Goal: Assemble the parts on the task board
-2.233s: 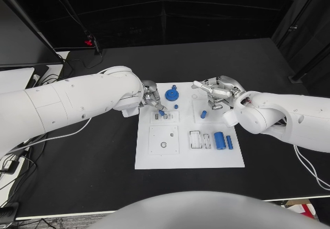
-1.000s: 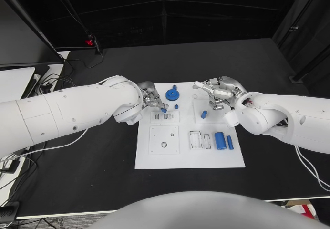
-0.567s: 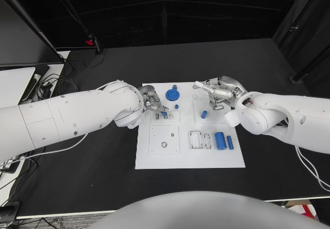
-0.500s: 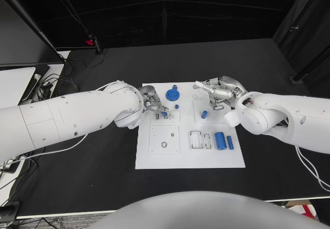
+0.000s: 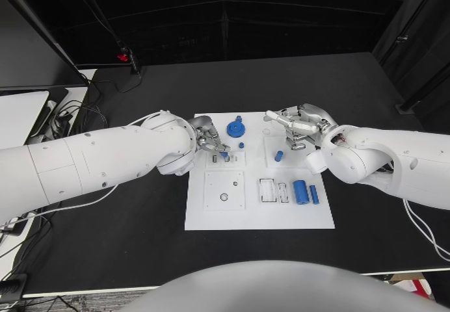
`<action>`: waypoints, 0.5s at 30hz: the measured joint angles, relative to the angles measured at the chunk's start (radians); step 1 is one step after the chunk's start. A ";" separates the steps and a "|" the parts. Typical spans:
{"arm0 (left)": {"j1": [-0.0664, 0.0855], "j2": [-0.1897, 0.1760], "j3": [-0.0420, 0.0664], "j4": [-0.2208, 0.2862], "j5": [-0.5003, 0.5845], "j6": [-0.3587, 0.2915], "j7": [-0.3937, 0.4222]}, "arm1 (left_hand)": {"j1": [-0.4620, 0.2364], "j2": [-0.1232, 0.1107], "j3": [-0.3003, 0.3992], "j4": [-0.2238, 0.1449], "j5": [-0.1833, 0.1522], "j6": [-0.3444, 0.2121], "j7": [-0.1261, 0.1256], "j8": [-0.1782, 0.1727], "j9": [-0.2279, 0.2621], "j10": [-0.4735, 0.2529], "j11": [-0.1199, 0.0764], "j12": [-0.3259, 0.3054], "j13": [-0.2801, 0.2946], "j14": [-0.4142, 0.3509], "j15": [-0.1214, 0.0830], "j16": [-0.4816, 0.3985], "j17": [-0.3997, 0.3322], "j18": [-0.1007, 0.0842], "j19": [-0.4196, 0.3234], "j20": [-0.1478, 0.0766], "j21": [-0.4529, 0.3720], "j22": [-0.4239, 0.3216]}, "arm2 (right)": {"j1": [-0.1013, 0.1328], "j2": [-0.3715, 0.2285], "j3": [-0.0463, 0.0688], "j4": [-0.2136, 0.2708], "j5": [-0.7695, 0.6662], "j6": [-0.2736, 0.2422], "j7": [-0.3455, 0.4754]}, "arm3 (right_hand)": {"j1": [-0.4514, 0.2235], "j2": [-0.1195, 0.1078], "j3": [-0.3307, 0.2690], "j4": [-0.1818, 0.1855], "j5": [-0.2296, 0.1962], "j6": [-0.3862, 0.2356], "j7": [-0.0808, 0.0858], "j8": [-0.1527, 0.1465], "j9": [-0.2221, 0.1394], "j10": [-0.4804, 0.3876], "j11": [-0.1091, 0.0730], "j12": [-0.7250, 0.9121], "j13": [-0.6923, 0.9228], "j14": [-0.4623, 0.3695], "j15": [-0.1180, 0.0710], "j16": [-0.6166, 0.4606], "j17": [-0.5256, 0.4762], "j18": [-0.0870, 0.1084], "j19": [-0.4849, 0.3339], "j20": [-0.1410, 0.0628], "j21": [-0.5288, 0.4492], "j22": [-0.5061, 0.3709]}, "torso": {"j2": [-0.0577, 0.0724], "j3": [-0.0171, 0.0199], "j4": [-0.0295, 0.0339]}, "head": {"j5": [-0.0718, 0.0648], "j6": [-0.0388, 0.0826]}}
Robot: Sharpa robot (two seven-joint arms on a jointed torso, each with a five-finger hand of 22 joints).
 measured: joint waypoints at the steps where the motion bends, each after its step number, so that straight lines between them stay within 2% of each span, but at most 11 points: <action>1: 0.000 0.000 0.000 0.000 -0.001 0.000 0.000 | 0.000 0.000 0.000 0.000 0.000 0.000 0.000 0.000 0.000 0.000 0.000 0.000 0.000 0.000 0.000 0.000 0.000 0.000 0.000 0.000 0.000 0.000 | 0.000 0.000 0.000 0.000 0.000 0.000 0.000 | 0.000 0.000 0.000 0.000 0.000 0.000 0.000 0.000 0.000 0.000 0.000 0.000 0.000 0.000 0.000 0.000 0.000 0.000 0.000 0.000 0.000 0.000 | 0.000 0.0000 -0.0001 | 0.000 0.000; 15: -0.010 -0.004 0.000 0.001 -0.008 0.000 0.000 | 0.000 0.000 0.000 0.000 0.000 0.000 0.000 0.000 0.000 0.000 0.000 0.000 -0.002 0.000 0.000 0.000 0.000 0.000 0.000 0.000 0.000 0.000 | -0.001 0.000 0.000 0.000 0.000 0.000 0.001 | 0.000 0.000 0.000 0.000 0.000 0.000 0.000 0.008 0.000 0.000 0.000 0.000 0.000 0.000 0.000 0.000 0.000 0.000 0.000 0.000 0.000 0.000 | 0.000 0.0001 -0.0002 | 0.000 0.000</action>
